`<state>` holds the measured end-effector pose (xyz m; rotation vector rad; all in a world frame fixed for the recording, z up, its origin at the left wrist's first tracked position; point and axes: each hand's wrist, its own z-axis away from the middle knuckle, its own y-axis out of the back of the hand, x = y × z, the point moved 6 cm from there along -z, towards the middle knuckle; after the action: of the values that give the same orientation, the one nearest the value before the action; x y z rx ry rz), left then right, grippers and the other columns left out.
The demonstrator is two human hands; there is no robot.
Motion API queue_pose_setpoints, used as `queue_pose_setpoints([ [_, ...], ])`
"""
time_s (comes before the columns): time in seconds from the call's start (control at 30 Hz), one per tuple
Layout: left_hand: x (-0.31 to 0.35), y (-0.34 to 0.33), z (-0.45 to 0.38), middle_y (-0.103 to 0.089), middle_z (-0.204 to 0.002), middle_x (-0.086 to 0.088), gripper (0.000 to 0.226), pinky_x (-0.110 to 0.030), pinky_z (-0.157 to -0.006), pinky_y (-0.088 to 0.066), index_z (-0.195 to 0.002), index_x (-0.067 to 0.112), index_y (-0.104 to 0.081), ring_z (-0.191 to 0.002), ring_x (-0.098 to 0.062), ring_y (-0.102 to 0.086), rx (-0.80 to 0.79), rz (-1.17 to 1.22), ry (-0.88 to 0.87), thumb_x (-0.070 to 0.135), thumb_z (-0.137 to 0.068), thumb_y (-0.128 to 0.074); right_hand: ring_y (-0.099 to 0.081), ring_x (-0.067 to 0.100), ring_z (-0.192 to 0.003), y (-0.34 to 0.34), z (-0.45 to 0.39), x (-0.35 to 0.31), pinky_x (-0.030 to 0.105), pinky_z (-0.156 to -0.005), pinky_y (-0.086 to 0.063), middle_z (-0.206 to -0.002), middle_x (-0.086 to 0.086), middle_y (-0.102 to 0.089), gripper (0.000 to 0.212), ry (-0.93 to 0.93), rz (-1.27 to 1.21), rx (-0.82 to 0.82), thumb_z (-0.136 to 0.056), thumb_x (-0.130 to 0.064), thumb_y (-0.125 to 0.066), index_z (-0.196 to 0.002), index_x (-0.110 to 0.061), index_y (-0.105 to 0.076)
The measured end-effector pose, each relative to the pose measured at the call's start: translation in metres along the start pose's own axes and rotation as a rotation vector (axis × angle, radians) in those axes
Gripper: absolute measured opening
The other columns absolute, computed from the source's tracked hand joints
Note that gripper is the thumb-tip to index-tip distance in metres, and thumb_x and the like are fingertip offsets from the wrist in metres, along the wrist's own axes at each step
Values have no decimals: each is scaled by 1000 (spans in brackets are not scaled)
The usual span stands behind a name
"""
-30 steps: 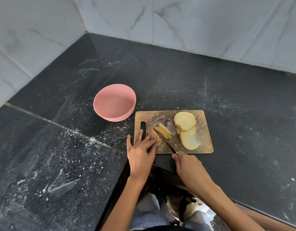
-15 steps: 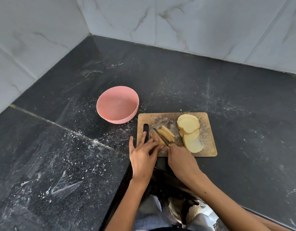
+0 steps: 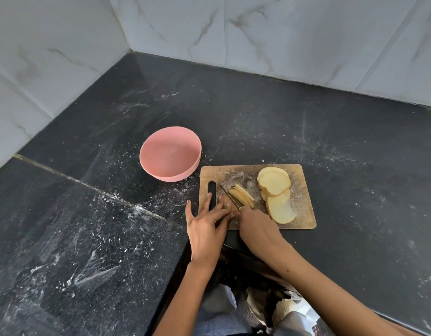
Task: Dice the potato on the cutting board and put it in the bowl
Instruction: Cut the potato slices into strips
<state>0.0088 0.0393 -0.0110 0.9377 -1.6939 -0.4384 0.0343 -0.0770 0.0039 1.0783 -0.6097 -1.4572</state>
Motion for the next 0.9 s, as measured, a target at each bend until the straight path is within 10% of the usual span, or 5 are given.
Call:
queue_pose_setpoints([
  [0.9,1,-1,5,-73,-105,2,14,-46,-116,-13,-88,24,-78,-123,-21,-57,34,-63,-32,33,-80,-71,-50,16,-66,-15,44,62,28,-60,-36,-70,-1,-52,38,-43,-409,-84,-102,-36,-34,-72,-16,-45],
])
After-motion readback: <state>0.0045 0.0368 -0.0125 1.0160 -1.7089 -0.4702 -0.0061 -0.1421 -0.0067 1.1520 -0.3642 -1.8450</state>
